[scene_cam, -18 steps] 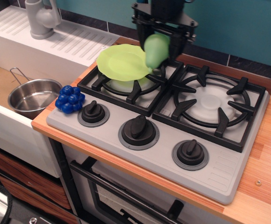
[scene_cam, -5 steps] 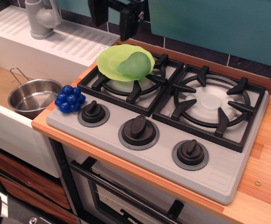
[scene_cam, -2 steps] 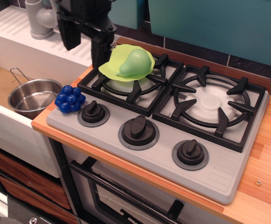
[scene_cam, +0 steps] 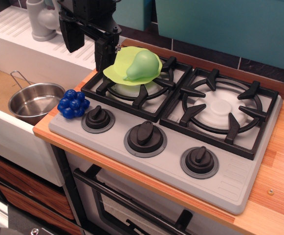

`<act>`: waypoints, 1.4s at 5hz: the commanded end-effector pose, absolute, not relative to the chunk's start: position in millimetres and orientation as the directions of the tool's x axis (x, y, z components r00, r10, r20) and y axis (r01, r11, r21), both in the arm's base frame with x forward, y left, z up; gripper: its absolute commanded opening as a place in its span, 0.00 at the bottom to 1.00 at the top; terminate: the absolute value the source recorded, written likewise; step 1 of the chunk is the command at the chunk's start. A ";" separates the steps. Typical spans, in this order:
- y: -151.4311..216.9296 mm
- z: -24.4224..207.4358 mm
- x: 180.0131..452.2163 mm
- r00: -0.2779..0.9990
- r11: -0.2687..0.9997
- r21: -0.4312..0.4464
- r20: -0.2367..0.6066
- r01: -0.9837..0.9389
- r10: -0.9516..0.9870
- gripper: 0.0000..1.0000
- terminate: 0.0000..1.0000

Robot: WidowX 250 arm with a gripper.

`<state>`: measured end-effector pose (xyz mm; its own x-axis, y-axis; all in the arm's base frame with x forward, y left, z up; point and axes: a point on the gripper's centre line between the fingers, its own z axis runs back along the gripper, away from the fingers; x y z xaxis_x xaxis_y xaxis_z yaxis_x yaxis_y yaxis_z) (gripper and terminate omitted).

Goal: Put pear on plate and blueberry in pot or pan in sink

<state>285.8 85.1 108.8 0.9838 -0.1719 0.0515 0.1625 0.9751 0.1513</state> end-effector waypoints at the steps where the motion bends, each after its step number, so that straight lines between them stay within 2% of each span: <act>1: 85.5 127.2 290.1 0.979 0.972 0.176 0.105 0.153 -0.173 1.00 0.00; 3: 95.2 116.2 266.1 0.969 0.957 0.230 0.131 0.175 -0.208 1.00 0.00; 7: 122.2 84.9 260.0 0.923 0.935 0.285 0.257 0.212 -0.287 1.00 0.00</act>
